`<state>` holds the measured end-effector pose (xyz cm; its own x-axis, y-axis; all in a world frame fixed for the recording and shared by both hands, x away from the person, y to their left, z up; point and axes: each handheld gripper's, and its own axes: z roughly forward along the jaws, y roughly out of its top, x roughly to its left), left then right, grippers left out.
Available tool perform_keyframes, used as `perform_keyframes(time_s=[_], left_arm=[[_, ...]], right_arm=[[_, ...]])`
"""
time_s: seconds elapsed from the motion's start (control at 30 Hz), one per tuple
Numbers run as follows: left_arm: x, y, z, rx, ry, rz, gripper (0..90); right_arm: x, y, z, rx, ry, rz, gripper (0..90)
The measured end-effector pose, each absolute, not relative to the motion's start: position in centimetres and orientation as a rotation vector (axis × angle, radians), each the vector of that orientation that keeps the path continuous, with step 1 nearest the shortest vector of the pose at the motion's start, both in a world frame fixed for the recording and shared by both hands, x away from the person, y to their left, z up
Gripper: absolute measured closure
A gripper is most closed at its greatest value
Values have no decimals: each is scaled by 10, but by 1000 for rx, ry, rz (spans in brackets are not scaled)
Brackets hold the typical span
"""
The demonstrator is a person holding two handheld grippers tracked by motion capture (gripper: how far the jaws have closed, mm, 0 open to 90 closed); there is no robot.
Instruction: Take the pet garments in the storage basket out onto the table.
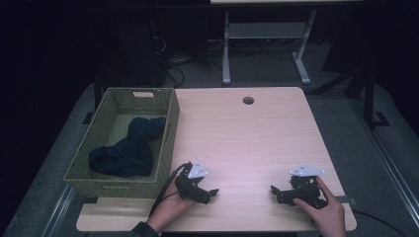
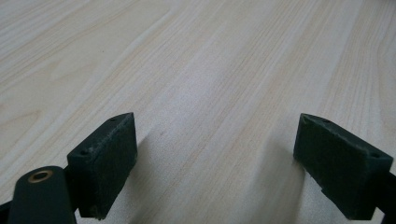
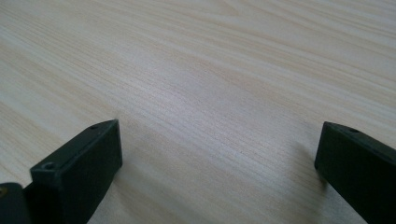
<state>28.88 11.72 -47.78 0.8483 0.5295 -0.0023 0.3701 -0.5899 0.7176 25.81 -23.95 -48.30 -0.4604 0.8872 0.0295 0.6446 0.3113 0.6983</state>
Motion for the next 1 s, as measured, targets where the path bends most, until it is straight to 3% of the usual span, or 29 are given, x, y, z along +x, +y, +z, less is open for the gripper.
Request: perform_keyframes(time_s=[1.0], left_arm=[[293, 119, -469, 2272, 645, 254, 134]], right_arm=[[258, -240, -483, 1370, 2224, 931, 4]])
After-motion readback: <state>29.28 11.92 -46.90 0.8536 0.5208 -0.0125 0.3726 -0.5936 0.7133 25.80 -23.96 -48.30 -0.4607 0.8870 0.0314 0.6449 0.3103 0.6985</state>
